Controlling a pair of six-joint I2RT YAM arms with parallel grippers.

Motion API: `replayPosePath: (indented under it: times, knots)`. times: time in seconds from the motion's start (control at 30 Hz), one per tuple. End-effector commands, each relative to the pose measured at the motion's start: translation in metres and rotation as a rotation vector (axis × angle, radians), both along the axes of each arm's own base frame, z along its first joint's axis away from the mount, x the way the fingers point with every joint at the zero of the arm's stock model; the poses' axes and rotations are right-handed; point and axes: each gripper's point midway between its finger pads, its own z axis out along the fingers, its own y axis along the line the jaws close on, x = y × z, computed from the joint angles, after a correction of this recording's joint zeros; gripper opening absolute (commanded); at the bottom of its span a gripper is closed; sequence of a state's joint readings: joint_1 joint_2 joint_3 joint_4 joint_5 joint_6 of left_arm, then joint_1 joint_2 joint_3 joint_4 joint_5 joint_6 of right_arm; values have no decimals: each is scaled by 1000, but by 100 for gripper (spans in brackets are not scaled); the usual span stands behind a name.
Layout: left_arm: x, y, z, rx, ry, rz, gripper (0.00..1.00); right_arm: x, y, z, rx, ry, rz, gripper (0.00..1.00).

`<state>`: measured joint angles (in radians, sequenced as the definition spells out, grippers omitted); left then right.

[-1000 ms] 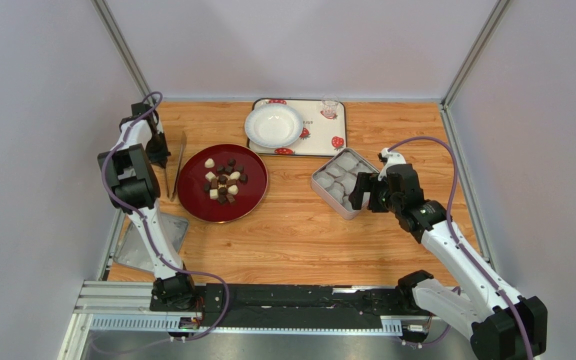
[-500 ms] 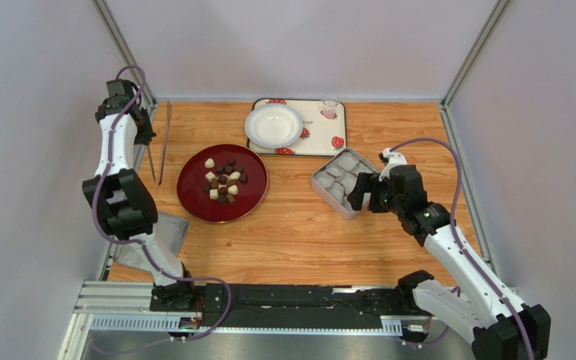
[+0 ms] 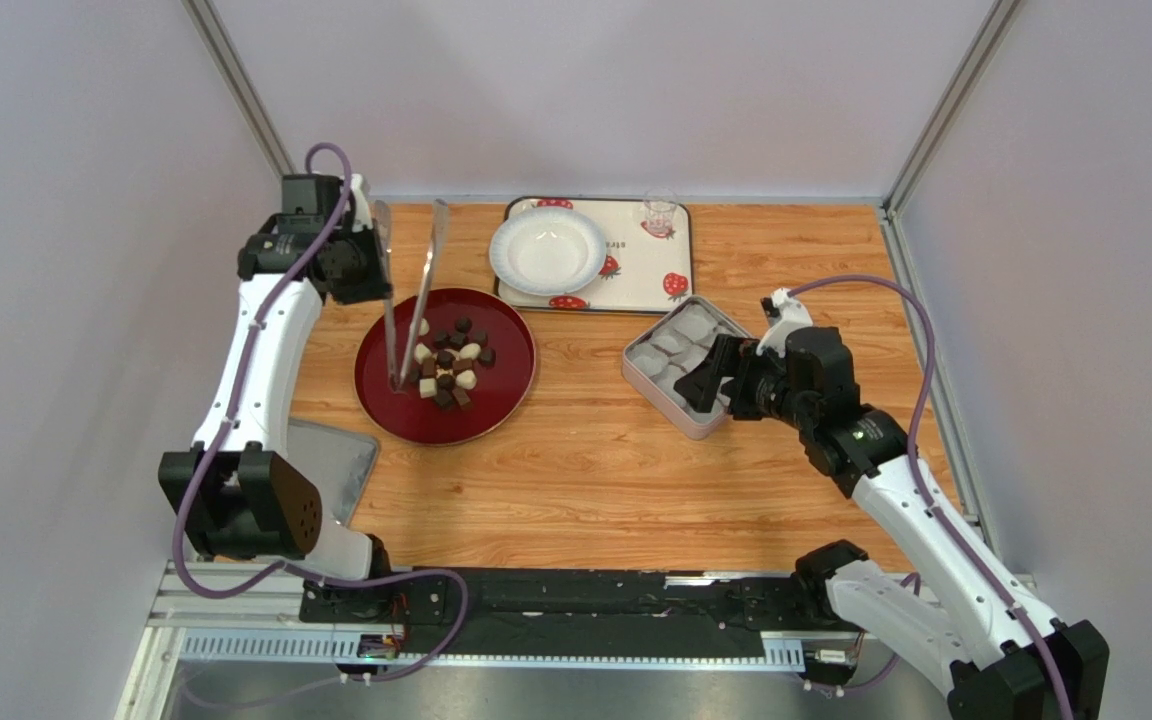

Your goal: Pack the chocolate

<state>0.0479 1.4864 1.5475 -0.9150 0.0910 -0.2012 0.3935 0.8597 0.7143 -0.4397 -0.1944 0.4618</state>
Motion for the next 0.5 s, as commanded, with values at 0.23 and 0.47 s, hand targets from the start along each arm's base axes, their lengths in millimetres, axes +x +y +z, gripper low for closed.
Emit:
replayPosePath:
  times: [0.23,0.47]
  knots:
    - [-56,-160,3,-316,-16,-254,0,10,55,76,399,-125,39,87]
    - [-79,-224,-2,-341,11,-378,0,18,73,88,503,-122,41,85]
